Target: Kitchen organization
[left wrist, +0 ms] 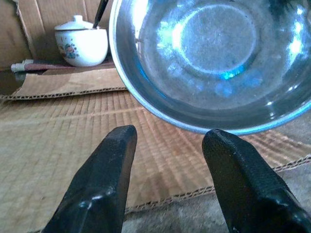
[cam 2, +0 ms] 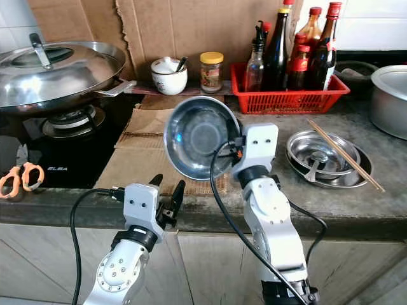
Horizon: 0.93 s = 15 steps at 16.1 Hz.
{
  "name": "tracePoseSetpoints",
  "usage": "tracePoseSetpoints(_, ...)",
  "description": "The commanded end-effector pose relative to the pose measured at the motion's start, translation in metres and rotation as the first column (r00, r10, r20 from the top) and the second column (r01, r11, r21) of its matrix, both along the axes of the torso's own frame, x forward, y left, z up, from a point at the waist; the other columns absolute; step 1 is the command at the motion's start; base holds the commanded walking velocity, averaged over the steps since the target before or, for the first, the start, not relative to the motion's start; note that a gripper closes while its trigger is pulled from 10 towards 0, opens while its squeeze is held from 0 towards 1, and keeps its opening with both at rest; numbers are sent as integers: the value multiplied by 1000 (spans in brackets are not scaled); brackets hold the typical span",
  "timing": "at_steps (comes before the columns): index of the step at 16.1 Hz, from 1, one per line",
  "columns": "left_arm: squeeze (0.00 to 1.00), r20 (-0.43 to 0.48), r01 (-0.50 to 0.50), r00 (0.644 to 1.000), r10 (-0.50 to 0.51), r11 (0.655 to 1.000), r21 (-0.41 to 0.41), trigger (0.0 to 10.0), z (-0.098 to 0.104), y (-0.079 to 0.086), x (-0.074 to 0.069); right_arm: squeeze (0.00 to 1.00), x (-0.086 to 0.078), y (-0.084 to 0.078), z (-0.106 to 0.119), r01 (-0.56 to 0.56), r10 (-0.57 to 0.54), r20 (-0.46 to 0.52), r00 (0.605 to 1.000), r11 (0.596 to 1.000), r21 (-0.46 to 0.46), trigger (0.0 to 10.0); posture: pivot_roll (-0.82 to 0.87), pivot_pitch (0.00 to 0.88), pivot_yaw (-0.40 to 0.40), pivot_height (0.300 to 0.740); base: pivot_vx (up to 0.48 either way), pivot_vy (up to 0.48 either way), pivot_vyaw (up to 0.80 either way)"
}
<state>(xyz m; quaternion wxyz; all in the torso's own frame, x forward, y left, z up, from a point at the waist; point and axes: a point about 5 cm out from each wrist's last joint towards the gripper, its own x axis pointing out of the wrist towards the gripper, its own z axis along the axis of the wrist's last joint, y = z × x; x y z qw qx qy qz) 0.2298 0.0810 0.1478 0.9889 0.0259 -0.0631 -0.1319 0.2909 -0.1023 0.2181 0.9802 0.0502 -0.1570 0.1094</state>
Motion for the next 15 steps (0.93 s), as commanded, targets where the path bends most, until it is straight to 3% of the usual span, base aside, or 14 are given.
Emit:
tracePoseSetpoints(1,0,21,0,1000,0,1000,-12,10000,5,-1,0,0,-6,4,11,-8,7,69,998,1000,6,0,62,0,-38,740,0,0,0)
tracePoseSetpoints(11,0,9,10,1000,-10,1000,4,10000,1,0,0,0,-6,6,6,13,-14,61,998,1000,20,0,62,0,-31,740,-27,0,0)
tracePoseSetpoints(15,0,9,13,1000,-13,1000,6,10000,1,-1,0,0,-7,7,3,14,-15,49,999,1000,20,0,64,0,-30,740,-271,0,0)
